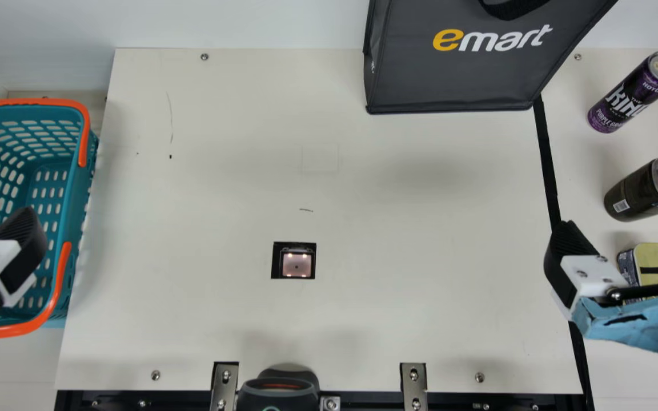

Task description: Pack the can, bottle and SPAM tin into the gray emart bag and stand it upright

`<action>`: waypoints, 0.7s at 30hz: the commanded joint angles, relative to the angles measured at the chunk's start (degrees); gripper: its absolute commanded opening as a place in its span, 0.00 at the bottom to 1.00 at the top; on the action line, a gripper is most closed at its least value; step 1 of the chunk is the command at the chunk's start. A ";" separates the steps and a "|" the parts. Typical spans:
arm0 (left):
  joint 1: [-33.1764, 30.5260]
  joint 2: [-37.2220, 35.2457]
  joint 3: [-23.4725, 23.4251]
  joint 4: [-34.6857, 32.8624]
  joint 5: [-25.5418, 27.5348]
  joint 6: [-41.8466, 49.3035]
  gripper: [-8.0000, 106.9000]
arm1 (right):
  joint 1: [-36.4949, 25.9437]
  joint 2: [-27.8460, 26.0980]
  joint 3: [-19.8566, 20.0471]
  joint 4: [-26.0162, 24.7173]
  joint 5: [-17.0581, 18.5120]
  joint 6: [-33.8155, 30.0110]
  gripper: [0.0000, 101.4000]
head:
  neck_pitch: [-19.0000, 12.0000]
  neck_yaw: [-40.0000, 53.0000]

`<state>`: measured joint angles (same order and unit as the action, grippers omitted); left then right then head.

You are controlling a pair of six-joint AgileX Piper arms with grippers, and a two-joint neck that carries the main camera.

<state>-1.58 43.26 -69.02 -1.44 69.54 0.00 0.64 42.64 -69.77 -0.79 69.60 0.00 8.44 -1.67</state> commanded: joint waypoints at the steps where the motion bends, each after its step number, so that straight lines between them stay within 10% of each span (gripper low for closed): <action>1: 0.00 0.00 0.00 0.00 0.00 0.00 0.85 | 0.00 0.00 0.00 0.00 0.00 0.00 0.94 | -1.87 -1.26; 13: 0.00 0.00 0.00 0.00 0.00 0.00 0.85 | 0.00 0.00 0.00 0.00 0.00 0.00 0.94 | -18.44 -18.26; 21: 0.00 0.00 0.00 0.00 0.00 0.00 0.85 | 0.00 0.00 0.00 0.00 0.00 0.00 0.94 | -18.44 -18.33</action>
<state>-1.58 43.26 -69.02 -1.44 69.54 0.00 0.64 42.64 -69.77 -0.79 69.60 0.00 -8.70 -19.95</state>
